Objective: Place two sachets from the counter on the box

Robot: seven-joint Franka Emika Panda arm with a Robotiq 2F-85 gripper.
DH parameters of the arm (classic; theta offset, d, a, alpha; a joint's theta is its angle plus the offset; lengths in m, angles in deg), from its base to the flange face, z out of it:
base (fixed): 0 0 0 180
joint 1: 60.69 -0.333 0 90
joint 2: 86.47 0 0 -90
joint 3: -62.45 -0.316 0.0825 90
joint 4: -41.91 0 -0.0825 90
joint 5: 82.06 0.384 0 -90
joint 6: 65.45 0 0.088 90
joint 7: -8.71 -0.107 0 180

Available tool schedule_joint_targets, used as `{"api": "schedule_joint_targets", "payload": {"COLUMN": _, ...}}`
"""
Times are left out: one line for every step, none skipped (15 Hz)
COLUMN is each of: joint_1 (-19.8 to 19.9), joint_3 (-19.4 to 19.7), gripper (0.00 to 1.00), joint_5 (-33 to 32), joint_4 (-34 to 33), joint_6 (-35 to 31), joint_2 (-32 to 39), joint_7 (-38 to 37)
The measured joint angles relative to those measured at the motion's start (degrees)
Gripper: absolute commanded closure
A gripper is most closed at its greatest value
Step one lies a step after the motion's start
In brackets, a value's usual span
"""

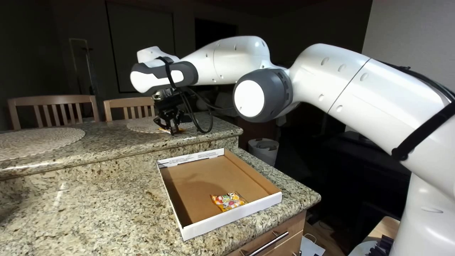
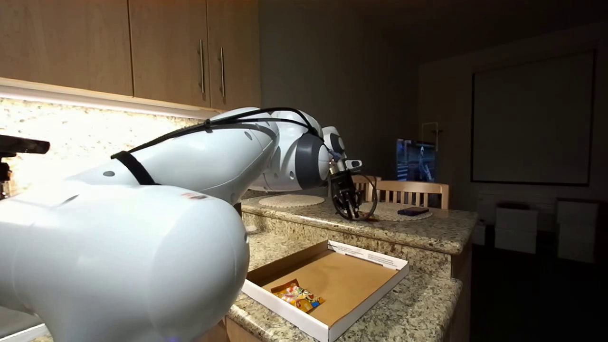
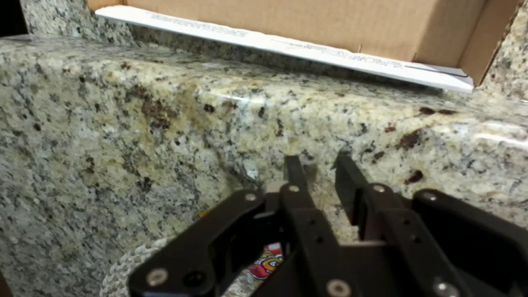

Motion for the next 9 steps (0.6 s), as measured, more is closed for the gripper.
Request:
{"api": "schedule_joint_targets", "payload": {"joint_1": -0.2, "joint_3": 0.2, "gripper": 0.36, "joint_5": -0.4, "joint_4": 0.0, "joint_6": -0.6, "joint_2": 0.1, "joint_7": 0.0}}
{"api": "schedule_joint_targets", "payload": {"joint_1": -0.3, "joint_3": 0.5, "gripper": 0.30, "joint_5": -0.7, "joint_4": -0.1, "joint_6": -1.1, "joint_2": 0.3, "joint_7": 0.0}}
{"api": "schedule_joint_targets", "payload": {"joint_1": -0.4, "joint_3": 0.9, "gripper": 0.23, "joint_5": -1.0, "joint_4": -0.1, "joint_6": -1.4, "joint_2": 0.7, "joint_7": 0.0}}
{"api": "schedule_joint_targets", "payload": {"joint_1": -0.4, "joint_3": 1.4, "gripper": 0.17, "joint_5": -1.3, "joint_4": -0.2, "joint_6": -1.7, "joint_2": 1.2, "joint_7": 0.0}}
{"api": "schedule_joint_targets", "payload": {"joint_1": -0.4, "joint_3": 1.8, "gripper": 0.10, "joint_5": -1.4, "joint_4": -0.4, "joint_6": -1.9, "joint_2": 1.6, "joint_7": 0.0}}
{"api": "schedule_joint_targets", "payload": {"joint_1": -0.4, "joint_3": 2.2, "gripper": 0.04, "joint_5": -1.4, "joint_4": -0.8, "joint_6": -1.9, "joint_2": 2.0, "joint_7": 0.0}}
{"api": "schedule_joint_targets", "payload": {"joint_1": -0.4, "joint_3": 2.4, "gripper": 0.00, "joint_5": -1.4, "joint_4": -1.1, "joint_6": -1.9, "joint_2": 2.2, "joint_7": 0.0}}
{"api": "schedule_joint_targets", "payload": {"joint_1": -0.3, "joint_3": 2.7, "gripper": 0.00, "joint_5": -1.4, "joint_4": -1.4, "joint_6": -2.0, "joint_2": 2.4, "joint_7": -0.1}}
{"api": "schedule_joint_targets", "payload": {"joint_1": 0.0, "joint_3": 2.7, "gripper": 0.00, "joint_5": -1.1, "joint_4": -1.8, "joint_6": -2.3, "joint_2": 2.5, "joint_7": -0.3}}
